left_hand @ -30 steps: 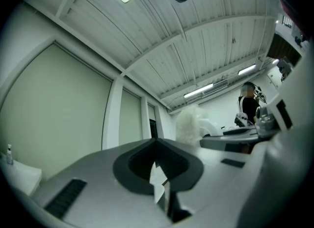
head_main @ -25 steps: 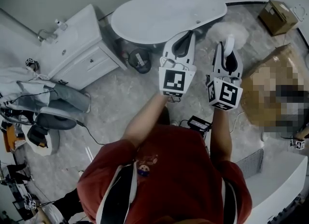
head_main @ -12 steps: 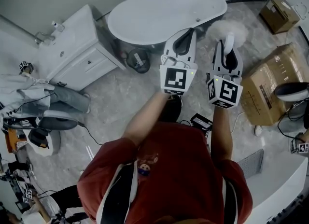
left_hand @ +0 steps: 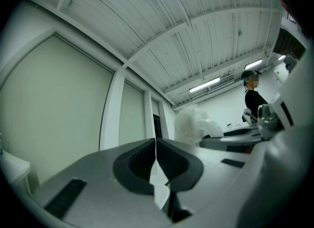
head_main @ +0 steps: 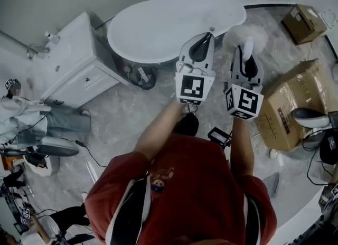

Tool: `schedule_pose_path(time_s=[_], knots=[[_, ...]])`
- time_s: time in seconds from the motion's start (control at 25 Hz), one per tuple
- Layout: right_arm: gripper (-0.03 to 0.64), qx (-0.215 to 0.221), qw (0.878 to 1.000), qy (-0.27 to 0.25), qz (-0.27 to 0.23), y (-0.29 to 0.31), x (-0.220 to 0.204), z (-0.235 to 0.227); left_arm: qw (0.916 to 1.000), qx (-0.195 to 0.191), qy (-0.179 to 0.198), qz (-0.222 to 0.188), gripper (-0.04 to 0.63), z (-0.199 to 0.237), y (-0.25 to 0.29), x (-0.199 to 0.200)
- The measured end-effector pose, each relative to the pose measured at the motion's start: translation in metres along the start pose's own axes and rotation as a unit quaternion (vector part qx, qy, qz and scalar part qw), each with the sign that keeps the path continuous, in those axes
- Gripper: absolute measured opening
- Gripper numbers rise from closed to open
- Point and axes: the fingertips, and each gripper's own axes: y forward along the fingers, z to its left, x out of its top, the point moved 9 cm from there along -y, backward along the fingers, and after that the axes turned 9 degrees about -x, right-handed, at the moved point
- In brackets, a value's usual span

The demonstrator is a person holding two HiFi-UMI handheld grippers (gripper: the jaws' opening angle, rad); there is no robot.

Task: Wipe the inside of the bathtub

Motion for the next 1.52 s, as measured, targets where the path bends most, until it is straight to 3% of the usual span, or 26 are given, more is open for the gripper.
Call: schedule_pose_path(time_s=[0.48,0.84,1.28,1.52], knots=[[0.097,0.038,0.999,0.003,0.016,0.16,-0.035,-0.014,0.9995,0.027,0.0,0.015,0.015,0.075,0.125,-0.046],[0.097,0.062,0.998,-0.008,0.028,0.278,-0.048,0.041,0.9983,0.054,-0.01,0.02,0.015,0.182,0.177,-0.074],[0.097,0.093,0.995,0.001,0.033,0.331,-0.069,0.051,0.995,0.093,-0.015,0.034,0.015,0.215,0.203,-0.099],[0.097,0.124,0.992,0.0,0.032,0.375,-0.089,0.031,0.9921,0.119,0.008,0.038,0.015,0.214,0.236,-0.104]])
